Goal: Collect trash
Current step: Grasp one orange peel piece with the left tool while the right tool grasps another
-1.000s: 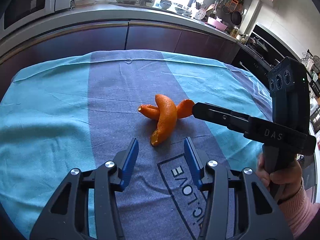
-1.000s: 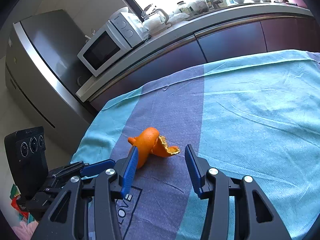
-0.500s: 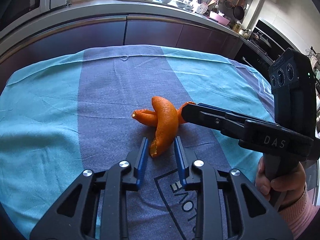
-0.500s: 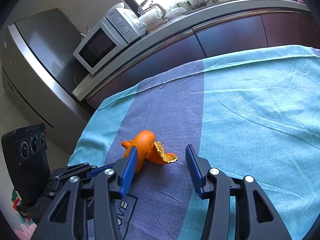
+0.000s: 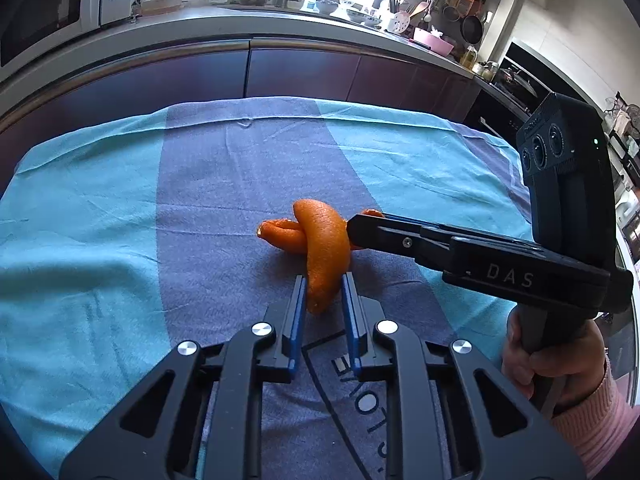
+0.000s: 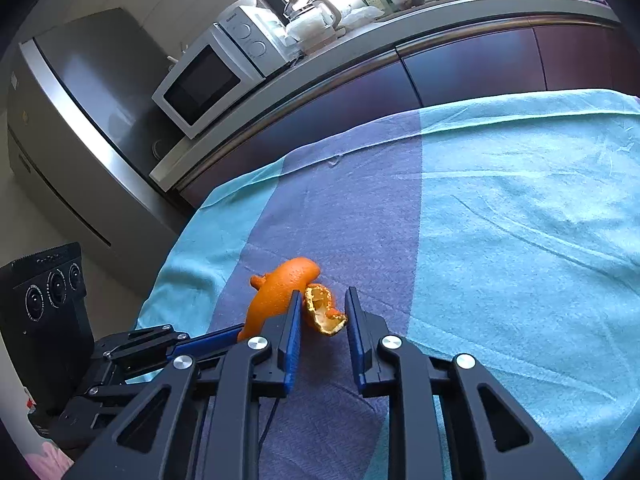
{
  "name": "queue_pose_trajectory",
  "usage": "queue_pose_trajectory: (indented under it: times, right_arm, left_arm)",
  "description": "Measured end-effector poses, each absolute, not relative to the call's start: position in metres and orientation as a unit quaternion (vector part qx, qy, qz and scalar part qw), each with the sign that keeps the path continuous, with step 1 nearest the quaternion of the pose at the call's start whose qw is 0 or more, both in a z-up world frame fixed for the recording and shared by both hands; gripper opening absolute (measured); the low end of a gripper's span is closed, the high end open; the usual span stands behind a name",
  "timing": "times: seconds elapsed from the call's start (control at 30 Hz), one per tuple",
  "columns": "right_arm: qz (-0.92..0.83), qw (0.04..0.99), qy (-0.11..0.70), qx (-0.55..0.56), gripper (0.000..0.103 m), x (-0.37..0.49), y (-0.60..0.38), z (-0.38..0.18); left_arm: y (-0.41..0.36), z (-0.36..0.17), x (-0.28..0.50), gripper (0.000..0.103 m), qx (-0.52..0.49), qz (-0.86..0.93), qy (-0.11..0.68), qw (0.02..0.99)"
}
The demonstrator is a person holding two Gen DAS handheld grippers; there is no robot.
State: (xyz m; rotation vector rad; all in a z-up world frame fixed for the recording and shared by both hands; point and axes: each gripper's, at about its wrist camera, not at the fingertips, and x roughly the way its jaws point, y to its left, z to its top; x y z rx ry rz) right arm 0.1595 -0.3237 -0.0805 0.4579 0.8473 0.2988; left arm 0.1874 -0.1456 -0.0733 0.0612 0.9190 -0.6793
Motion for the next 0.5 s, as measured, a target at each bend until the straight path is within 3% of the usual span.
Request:
queue_pose_trajectory:
  times: [0.5]
  right_arm:
    - [0.145,0.879,0.395,0.224,0.011,0.148,-0.324,-0.077]
  left_arm:
    - [-0.118,-0.056,0.169,0.016,0.009,-0.323,0.416,0.85]
